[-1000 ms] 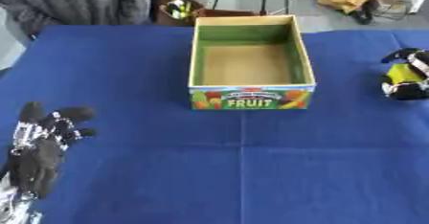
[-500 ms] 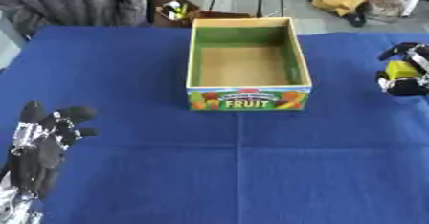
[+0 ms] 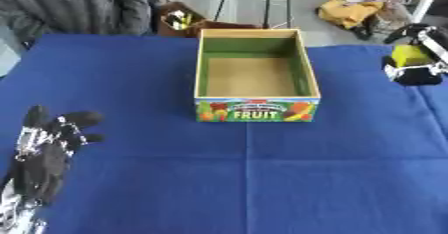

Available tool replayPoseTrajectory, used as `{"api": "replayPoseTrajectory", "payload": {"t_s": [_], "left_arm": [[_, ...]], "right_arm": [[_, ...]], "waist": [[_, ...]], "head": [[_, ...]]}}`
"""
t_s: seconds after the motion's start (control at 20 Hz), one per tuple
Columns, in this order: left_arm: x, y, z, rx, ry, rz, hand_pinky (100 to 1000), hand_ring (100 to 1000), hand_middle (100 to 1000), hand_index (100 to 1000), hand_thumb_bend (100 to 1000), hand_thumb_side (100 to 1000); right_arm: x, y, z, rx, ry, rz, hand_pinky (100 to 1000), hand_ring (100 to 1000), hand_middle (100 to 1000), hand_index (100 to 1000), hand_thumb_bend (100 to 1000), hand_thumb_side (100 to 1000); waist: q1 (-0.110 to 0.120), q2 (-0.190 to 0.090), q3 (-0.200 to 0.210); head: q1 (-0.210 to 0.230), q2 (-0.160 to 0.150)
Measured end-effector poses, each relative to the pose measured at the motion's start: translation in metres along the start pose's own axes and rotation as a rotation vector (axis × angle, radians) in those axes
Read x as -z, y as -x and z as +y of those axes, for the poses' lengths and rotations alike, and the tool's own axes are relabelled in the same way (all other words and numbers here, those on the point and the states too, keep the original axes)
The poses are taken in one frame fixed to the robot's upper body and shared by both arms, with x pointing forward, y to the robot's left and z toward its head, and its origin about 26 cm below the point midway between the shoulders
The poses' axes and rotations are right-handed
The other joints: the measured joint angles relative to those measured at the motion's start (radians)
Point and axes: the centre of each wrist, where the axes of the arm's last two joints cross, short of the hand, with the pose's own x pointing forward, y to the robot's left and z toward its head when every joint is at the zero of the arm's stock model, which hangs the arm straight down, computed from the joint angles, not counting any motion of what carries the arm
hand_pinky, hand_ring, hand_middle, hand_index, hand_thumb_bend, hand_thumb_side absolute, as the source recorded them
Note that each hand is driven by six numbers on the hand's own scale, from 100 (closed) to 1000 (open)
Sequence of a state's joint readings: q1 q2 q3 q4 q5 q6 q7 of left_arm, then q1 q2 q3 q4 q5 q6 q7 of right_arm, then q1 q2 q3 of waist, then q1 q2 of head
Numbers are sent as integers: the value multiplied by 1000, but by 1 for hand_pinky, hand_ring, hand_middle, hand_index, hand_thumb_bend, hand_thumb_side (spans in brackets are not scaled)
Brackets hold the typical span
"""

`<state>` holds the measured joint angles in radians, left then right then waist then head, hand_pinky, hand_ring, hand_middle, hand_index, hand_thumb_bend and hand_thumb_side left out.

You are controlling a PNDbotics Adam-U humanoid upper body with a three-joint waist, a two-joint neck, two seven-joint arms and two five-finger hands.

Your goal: Pick up objects on the table and place them in the box.

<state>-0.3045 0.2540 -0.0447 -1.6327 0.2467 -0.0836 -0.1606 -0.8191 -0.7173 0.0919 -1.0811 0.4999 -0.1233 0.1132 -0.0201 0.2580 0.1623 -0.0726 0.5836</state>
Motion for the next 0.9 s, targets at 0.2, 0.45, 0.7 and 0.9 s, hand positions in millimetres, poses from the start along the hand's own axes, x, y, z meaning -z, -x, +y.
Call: {"api": "replayPoseTrajectory", "payload": {"t_s": [0.2, 0.45, 0.7, 0.9], "left_arm": [[-2, 1, 0, -2, -2, 6, 710, 830, 693, 727, 525, 1000], [-2, 2, 0, -3, 0, 10, 710, 830, 694, 726, 525, 1000], [-2, 2, -1, -5, 7, 14, 711, 830, 693, 726, 526, 1000], [2, 1, -6, -18, 25, 6, 712, 828, 690, 726, 526, 1000]], "right_arm": [[13, -26, -7, 37, 16, -80, 197, 517, 811, 762, 100, 100], [33, -63, 0, 96, -8, -177, 204, 519, 813, 764, 100, 100], [49, -91, 20, 138, -59, -240, 224, 536, 813, 764, 100, 100], [55, -99, 39, 144, -109, -249, 251, 556, 817, 767, 100, 100]], "waist": [[-7, -13, 8], [-14, -27, 31], [-19, -30, 68], [-16, -29, 103]], "head": [[-2, 0], [-15, -1], [-36, -15], [-64, -24]]}}
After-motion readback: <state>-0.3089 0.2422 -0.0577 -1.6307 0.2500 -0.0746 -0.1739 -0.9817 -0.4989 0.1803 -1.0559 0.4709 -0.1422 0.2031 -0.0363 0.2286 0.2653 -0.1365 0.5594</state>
